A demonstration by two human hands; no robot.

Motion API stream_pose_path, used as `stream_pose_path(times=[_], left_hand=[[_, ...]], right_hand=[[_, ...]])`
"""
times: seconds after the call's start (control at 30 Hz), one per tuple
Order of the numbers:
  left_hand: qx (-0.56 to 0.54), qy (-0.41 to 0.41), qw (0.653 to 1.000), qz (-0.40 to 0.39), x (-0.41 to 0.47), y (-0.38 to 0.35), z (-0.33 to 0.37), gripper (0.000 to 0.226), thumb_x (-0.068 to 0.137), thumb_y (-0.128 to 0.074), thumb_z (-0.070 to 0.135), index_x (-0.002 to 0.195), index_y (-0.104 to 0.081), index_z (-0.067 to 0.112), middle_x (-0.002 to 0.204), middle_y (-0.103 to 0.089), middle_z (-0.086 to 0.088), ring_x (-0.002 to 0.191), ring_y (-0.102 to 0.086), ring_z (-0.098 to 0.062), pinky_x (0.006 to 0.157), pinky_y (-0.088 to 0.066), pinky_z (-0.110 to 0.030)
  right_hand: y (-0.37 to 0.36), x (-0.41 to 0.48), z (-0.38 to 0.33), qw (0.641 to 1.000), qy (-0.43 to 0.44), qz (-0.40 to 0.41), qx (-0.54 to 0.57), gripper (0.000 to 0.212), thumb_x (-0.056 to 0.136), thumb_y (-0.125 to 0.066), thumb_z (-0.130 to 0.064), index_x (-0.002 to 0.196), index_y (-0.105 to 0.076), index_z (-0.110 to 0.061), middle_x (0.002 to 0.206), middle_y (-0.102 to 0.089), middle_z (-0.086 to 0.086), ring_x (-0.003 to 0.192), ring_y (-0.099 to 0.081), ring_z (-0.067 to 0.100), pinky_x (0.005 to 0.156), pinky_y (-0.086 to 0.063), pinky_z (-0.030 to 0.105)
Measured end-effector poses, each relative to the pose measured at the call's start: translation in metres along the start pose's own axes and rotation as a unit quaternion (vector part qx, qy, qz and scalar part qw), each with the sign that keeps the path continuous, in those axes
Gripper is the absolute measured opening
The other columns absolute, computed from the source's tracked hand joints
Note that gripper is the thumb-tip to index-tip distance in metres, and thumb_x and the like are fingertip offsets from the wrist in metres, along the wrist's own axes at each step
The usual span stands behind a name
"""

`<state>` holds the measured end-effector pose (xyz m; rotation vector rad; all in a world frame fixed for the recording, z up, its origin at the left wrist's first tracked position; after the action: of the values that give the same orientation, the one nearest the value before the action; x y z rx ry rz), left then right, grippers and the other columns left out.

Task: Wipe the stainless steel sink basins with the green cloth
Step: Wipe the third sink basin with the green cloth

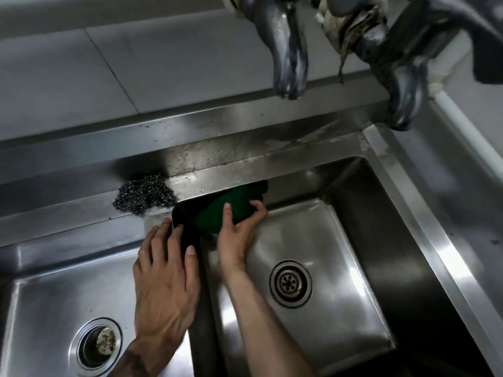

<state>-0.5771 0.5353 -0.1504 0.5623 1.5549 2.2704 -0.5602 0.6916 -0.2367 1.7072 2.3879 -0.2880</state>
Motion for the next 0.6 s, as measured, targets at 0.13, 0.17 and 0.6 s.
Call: stream_pose_path(times=[0.13, 0.17, 0.6], left_hand=[[-0.001, -0.003, 1.000, 0.008, -0.001, 0.002, 0.001, 0.050, 0.106, -0.038, 0.031, 0.147, -0.052, 0.006, 0.155, -0.045, -0.019, 0.140, -0.044, -0.045, 0.109, -0.044, -0.061], [-0.002, -0.002, 1.000, 0.009, 0.000, 0.002, 0.001, 0.051, 0.106, -0.037, 0.031, 0.146, -0.053, 0.006, 0.154, -0.046, -0.019, 0.139, -0.044, -0.046, 0.108, -0.043, -0.061], [-0.009, -0.003, 1.000, 0.005, 0.000, 0.001, 0.004, 0.056, 0.105, -0.033, 0.035, 0.147, -0.053, 0.004, 0.153, -0.045, -0.022, 0.136, -0.045, -0.051, 0.108, -0.041, -0.065]], right_hand=[[0.054, 0.054, -0.020, 0.998, 0.043, 0.038, 0.022, 0.051, 0.093, -0.064, -0.002, 0.120, -0.035, -0.034, 0.126, -0.053, 0.007, 0.111, -0.061, 0.023, 0.096, -0.053, 0.027], [0.069, 0.071, -0.026, 0.997, 0.055, 0.057, 0.018, 0.050, 0.094, -0.063, 0.003, 0.122, -0.034, -0.028, 0.126, -0.052, 0.007, 0.112, -0.060, 0.023, 0.095, -0.051, 0.021], [0.099, 0.127, -0.018, 0.987, -0.007, 0.131, 0.094, 0.051, 0.099, -0.059, -0.004, 0.141, -0.030, -0.010, 0.141, -0.044, 0.018, 0.116, -0.054, 0.023, 0.085, -0.049, 0.009]])
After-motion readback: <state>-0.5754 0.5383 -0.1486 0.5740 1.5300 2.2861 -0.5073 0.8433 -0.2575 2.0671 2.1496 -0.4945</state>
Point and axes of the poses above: each hand's wrist, its own x-axis towards the middle knuckle, its own y-axis out of the back of the hand, z = x × y, the point moved 6 cm from there along x, towards the middle knuckle
